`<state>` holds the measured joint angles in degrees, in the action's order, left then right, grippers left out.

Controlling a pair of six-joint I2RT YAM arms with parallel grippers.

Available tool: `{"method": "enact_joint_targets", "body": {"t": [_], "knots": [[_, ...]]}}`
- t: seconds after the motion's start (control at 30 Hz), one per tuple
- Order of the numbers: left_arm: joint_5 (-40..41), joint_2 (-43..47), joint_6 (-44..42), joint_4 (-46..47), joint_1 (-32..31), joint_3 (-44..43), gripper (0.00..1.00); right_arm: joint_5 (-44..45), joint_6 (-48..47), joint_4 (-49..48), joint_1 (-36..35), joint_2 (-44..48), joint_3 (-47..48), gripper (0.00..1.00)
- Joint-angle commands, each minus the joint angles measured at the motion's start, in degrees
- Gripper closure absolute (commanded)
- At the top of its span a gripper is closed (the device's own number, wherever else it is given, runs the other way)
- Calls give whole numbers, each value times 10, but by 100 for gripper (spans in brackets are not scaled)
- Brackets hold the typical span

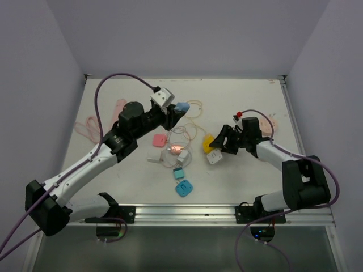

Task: Pull the plug off the socket

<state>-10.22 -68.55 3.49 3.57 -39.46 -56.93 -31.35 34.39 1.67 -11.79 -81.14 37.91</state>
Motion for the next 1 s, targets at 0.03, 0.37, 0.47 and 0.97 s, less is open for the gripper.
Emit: {"method": "enact_joint_targets", "body": {"t": [0.03, 0.37, 0.47, 0.97], "knots": [[-1, 18, 7, 62, -1, -25, 100, 11, -5, -5, -2, 18, 0, 100], [-2, -53, 120, 49, 86, 25, 100, -34, -15, -30, -1, 103, 16, 100], [-21, -103, 160, 29, 123, 29, 97, -54, -15, -59, -1, 132, 4, 100], [-38, -248, 243, -56, 166, 10, 76, -99, 4, -125, -2, 163, -23, 100]]}}
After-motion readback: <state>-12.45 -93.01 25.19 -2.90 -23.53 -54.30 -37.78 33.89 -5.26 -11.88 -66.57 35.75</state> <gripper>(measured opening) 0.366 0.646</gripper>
